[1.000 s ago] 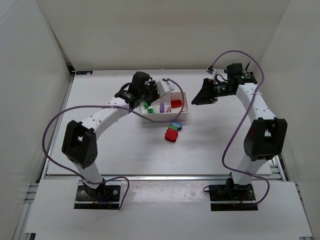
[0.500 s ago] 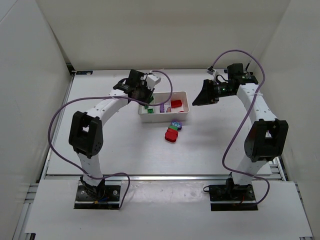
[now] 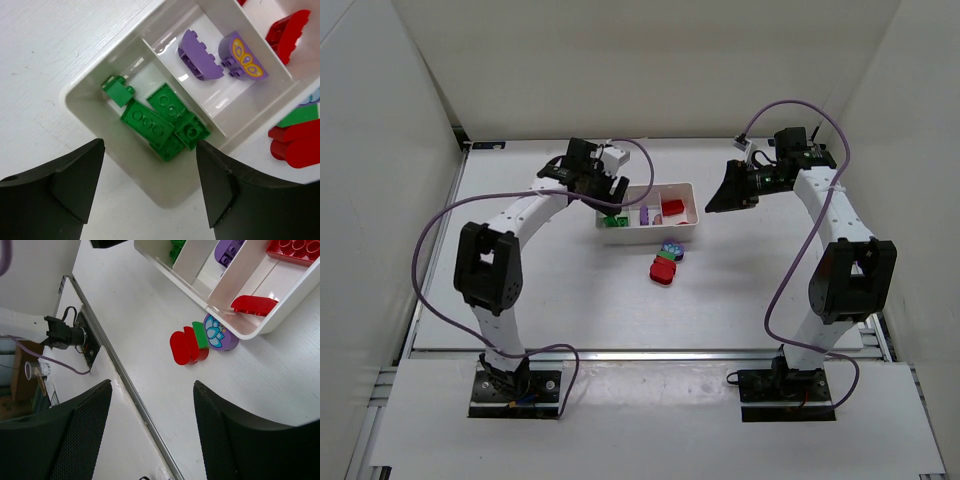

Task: Sort the legos into containers by color

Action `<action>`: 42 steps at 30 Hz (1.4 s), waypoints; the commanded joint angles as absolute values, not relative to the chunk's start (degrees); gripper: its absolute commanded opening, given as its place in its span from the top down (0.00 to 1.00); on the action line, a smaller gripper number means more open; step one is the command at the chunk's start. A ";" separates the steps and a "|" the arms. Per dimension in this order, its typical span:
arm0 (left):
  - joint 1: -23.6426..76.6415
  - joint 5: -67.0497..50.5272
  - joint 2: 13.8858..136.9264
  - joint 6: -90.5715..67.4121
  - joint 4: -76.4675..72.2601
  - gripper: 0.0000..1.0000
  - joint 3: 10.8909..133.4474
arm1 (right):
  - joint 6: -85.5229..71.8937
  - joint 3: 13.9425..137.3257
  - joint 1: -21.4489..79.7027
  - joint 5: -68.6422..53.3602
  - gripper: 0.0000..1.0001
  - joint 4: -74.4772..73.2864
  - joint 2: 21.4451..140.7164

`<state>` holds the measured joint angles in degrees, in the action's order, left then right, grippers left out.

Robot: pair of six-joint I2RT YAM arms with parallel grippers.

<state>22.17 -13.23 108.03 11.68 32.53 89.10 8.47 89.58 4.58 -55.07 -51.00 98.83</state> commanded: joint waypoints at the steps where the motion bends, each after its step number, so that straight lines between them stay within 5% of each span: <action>1: 24.16 -16.70 96.52 11.69 27.69 0.16 86.76 | 10.37 91.06 4.48 -54.58 0.30 -52.03 97.82; 10: 37.69 -13.89 83.06 0.27 29.78 0.17 76.64 | 10.37 89.57 4.31 -53.27 0.29 -51.50 96.51; 16: 43.49 -5.39 86.30 -6.49 34.72 0.15 76.20 | 10.72 87.98 4.48 -52.65 0.29 -51.94 95.10; 21: 46.57 -2.02 89.82 -9.49 34.37 0.01 76.20 | 11.42 86.22 4.31 -51.94 0.29 -52.29 93.25; 42: 49.66 2.81 101.60 -17.49 26.72 0.00 74.71 | 13.36 81.39 3.43 -49.92 0.29 -53.96 87.63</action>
